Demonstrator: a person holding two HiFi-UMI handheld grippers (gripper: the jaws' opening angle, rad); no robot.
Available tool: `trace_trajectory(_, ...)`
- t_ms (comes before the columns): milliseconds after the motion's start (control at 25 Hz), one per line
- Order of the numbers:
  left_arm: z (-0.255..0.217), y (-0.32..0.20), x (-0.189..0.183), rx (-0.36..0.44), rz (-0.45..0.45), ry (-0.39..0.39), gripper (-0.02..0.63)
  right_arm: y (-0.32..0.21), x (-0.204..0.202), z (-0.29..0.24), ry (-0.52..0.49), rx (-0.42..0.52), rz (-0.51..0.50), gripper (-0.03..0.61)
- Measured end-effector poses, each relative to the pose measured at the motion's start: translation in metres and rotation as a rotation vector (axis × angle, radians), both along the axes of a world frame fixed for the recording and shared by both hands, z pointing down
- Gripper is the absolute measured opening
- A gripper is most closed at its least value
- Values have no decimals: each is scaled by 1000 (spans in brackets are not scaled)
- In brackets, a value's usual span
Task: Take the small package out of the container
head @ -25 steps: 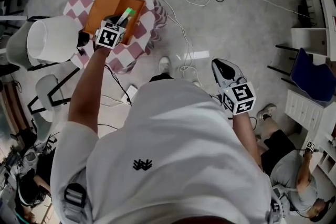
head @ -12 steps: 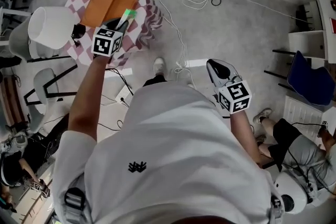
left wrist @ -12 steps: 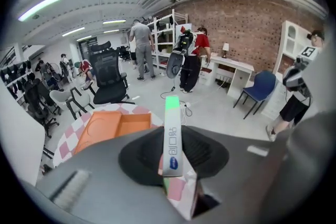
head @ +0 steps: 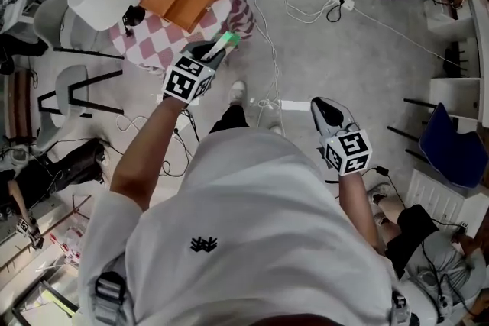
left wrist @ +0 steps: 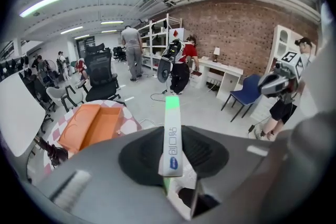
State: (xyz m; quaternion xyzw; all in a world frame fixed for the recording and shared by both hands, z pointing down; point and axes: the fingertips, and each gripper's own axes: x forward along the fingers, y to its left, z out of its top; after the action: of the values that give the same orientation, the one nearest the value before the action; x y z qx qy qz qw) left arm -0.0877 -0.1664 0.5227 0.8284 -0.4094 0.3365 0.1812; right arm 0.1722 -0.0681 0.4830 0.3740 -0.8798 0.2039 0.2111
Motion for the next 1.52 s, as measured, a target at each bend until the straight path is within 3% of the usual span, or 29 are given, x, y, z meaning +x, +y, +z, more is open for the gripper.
trace_trajectory(560, -25, 98, 58, -12, 13, 18, 152, 39, 1, -1, -22, 24, -108, 17)
trace_trajectory(1520, -36, 112, 58, 10, -12, 21, 153, 40, -10, -12, -19, 83, -168, 2)
